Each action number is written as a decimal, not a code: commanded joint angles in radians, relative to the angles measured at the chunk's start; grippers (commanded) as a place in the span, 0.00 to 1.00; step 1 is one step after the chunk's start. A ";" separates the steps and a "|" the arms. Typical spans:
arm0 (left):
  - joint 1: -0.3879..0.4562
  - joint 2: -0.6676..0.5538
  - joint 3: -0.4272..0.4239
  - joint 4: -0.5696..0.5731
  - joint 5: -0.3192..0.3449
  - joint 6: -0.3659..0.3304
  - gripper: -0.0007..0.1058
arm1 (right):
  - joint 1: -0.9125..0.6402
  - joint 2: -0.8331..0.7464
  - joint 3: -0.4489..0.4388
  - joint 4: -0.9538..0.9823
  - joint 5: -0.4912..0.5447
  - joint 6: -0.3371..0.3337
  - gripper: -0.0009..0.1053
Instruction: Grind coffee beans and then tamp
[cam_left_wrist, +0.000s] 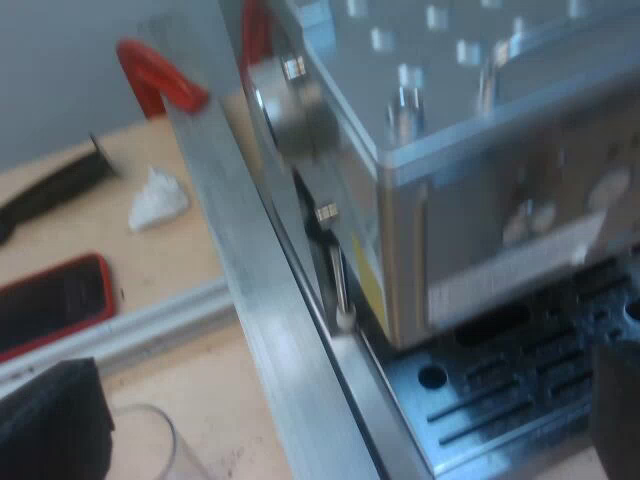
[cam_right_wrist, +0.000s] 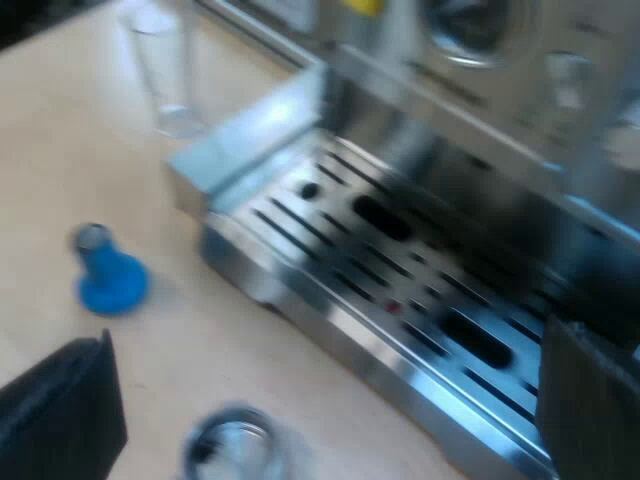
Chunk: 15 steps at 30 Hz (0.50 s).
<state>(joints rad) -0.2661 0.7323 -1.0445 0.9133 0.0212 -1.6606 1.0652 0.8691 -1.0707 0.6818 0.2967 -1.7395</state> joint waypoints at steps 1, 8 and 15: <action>0.022 0.007 -0.050 0.002 -0.007 -0.008 1.00 | -0.097 0.003 -0.056 0.102 -0.011 -0.003 0.81; 0.192 0.041 -0.095 0.002 0.117 -0.043 1.00 | -0.429 -0.025 -0.103 0.183 -0.202 -0.003 0.81; 0.234 0.045 -0.095 0.002 0.130 -0.054 1.00 | -0.795 -0.067 -0.103 0.273 -0.394 -0.053 0.81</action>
<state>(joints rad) -0.0335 0.7823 -1.1342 0.9183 0.1478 -1.6979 0.3577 0.8155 -1.1645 0.9347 -0.0333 -1.7718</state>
